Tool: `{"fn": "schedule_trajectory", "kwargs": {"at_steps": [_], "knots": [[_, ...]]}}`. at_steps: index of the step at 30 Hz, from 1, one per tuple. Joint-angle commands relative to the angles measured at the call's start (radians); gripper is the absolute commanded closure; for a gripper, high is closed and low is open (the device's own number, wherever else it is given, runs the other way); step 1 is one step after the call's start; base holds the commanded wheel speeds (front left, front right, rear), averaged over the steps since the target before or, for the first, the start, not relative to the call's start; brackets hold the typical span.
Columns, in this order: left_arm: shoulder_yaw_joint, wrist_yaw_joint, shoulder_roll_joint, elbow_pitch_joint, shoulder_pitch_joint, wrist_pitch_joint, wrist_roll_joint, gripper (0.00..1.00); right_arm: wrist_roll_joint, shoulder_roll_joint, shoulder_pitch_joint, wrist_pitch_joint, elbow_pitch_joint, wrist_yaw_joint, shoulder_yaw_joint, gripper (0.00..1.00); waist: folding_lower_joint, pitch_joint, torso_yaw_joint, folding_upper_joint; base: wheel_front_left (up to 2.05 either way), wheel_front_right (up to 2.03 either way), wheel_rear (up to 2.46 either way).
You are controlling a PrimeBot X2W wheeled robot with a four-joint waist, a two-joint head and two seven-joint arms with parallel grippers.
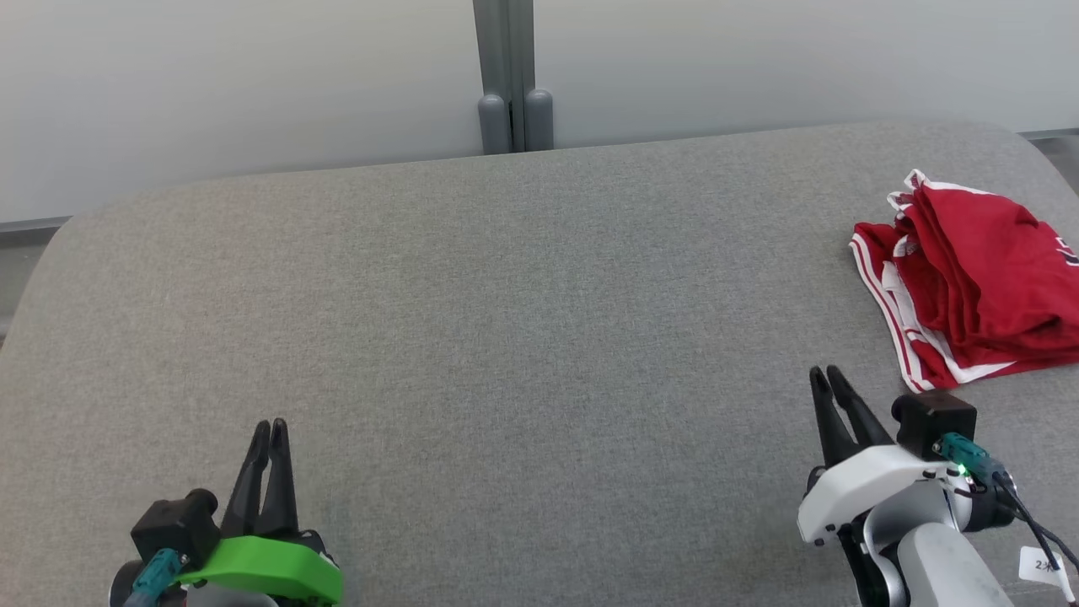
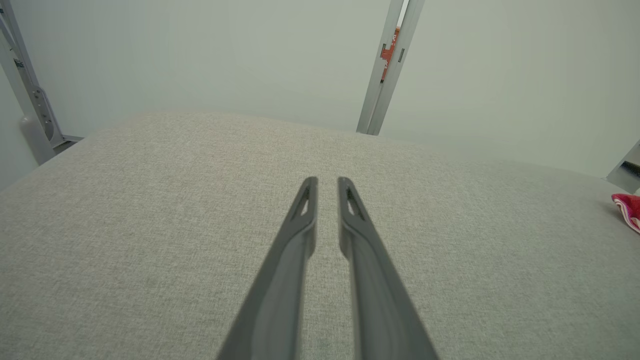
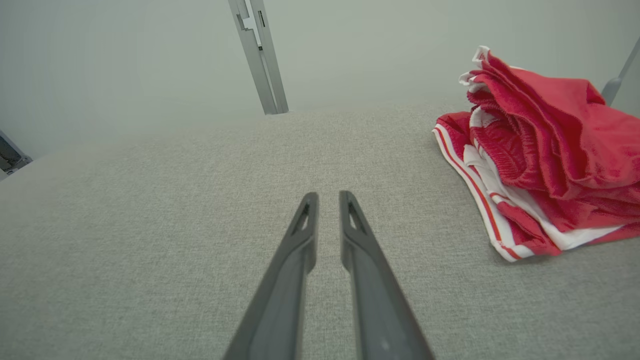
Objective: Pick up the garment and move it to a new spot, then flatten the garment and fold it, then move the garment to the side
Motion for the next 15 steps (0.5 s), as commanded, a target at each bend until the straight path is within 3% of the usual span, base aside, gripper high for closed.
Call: {"fn": "schedule_trajectory", "kwargs": {"at_steps": [1, 4, 15], "knots": [[-0.002, 0.000, -0.001, 0.009, 0.004, 0.000, -0.001, 1.00, 0.001, 0.001, 0.009, 0.000, 0.010, 0.000, 0.000, 1.00, 0.0000, 0.000, 0.000, 0.0000, 0.00, 0.00, 0.00], [-0.004, 0.000, -0.004, 0.028, 0.011, 0.003, -0.012, 1.00, 0.011, 0.002, 0.028, 0.005, 0.032, 0.000, -0.002, 1.00, 0.0000, 0.000, 0.000, 0.0000, 0.00, 0.00, 0.00], [0.013, 0.000, -0.002, 0.011, 0.000, 0.059, -0.206, 1.00, 0.219, 0.004, 0.031, 0.043, 0.008, 0.000, -0.025, 1.00, 0.0000, -0.001, 0.001, 0.0000, 0.00, 0.00, 0.00]]}}
